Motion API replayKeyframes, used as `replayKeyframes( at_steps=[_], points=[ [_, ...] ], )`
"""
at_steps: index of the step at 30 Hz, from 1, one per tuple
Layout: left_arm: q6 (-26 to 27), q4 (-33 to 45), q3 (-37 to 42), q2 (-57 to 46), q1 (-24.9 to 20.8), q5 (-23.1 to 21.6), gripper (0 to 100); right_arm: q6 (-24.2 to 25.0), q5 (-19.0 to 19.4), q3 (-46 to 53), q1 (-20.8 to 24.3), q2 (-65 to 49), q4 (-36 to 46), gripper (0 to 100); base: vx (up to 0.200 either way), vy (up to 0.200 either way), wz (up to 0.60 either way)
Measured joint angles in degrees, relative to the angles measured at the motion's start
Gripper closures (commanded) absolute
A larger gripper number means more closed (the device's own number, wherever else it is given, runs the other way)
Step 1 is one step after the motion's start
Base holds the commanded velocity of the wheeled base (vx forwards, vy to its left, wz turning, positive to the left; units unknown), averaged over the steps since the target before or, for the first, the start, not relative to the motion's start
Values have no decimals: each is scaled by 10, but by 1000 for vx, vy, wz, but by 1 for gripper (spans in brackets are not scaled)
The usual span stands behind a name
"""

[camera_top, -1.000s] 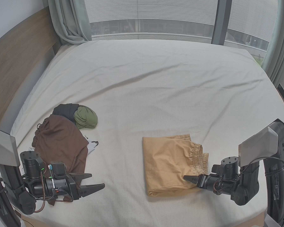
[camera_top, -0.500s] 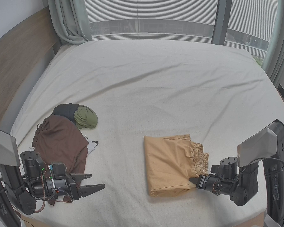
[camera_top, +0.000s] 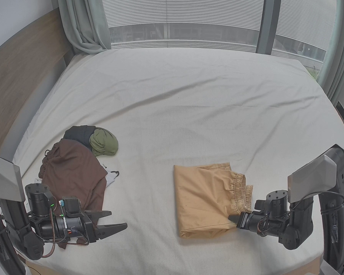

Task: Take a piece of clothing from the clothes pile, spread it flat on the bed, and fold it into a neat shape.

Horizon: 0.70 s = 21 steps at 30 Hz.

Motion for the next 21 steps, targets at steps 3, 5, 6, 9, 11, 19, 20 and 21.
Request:
replayKeyframes(
  at_steps=[3, 5, 6, 9, 11, 19, 20, 21],
  points=[
    [0, 0, 0, 0, 1, 0, 0, 0, 2, 6, 2, -21, 0, 100, 0, 0, 0],
    [0, 0, 0, -1, 3, 0, 0, 0, 3, 13, 5, -40, 0, 100, 0, 0, 0],
    [1, 0, 0, -1, 3, 0, 0, 0, 3, 17, 7, -52, 0, 100, 0, 0, 0],
    [2, 0, 0, -2, 5, 0, 0, 0, 4, 28, 17, -89, 0, 100, 0, 0, 0],
    [2, 0, 0, -2, 6, 0, 0, 0, 4, 33, 25, -113, 0, 100, 0, 0, 0],
    [4, 0, 0, -2, 9, -1, 0, -4, 4, 42, 63, -209, 1, 100, 0, 0, 0],
    [4, 0, 0, -2, 9, -1, 0, -4, 3, 41, 66, -218, 2, 100, 0, 0, 0],
    [4, 0, 0, -2, 9, -1, 0, -5, 2, 40, 70, -228, 2, 100, 0, 0, 0]
  ],
)
